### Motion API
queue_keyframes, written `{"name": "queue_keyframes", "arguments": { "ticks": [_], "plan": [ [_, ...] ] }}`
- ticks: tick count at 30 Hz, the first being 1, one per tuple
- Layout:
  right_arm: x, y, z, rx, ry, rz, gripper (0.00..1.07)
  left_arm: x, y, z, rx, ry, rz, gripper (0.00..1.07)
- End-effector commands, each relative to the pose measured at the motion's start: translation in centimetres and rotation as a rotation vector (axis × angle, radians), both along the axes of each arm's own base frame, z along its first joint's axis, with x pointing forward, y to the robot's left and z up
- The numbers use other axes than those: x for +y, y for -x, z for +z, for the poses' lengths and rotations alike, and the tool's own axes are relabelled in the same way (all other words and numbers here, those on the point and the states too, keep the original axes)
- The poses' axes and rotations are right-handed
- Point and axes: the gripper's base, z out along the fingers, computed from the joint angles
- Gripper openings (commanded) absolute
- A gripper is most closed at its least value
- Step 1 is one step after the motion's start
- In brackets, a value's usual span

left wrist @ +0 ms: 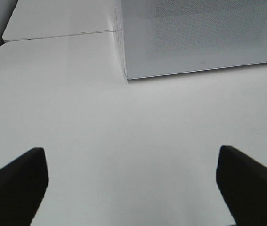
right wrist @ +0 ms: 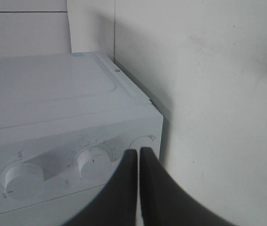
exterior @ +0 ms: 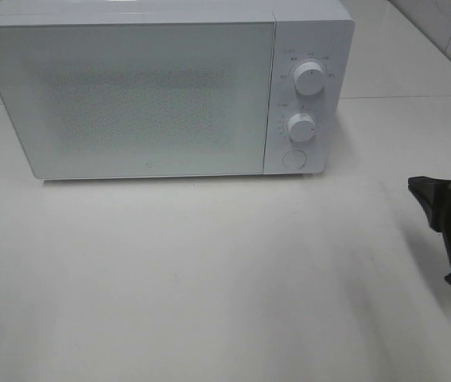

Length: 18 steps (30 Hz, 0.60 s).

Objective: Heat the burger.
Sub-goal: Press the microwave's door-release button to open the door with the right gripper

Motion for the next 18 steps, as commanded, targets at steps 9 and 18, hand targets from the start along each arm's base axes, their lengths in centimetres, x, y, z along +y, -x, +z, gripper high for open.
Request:
{"name": "queue_keyframes", "arguments": {
  "ticks": [9,18],
  "plan": [
    [4.2,-1.5,-1.4,-0.013,-0.066,-0.006,0.00,-0.1,0.3,-0.1,-0.019,0.006,-0.003,0.89],
    [7.9,-4.5,-2.2,0.000,-0.135,-0.003,0.02,-0.1,0.3,-0.1,-0.019,0.006,-0.003,0.89]
  ]
}}
